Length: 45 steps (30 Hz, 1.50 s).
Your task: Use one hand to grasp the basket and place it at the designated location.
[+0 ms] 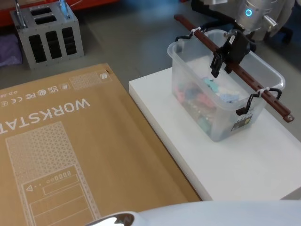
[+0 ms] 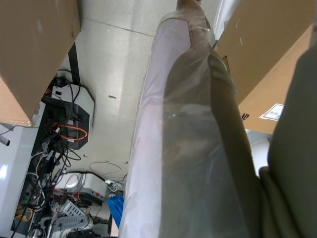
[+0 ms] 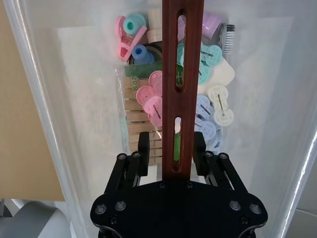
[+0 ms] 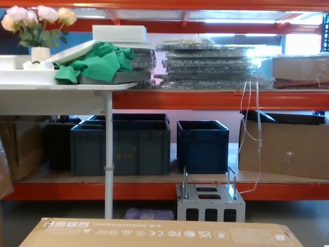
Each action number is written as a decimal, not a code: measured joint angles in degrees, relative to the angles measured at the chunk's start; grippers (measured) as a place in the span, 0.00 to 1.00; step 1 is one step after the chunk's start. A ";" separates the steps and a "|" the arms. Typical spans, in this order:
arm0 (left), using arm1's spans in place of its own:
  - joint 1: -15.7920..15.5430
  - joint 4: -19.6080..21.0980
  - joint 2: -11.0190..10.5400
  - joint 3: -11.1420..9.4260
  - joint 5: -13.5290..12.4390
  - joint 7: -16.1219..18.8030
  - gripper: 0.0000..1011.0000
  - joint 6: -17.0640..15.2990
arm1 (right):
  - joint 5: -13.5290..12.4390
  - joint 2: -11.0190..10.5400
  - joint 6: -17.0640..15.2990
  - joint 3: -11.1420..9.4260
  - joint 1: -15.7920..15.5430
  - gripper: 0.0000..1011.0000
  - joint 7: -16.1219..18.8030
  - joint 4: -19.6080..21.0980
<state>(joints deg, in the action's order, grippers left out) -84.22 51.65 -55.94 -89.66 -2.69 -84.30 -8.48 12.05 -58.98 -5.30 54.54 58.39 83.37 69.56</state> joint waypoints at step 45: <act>0.00 0.00 0.00 0.00 0.00 0.00 0.00 0.00 | 0.18 -0.39 -0.03 -1.37 0.42 0.00 -0.13 1.44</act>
<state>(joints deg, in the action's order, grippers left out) -84.22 51.65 -55.94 -89.66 -2.69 -84.30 -8.49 12.23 -59.37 -5.33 53.17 58.81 83.24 71.01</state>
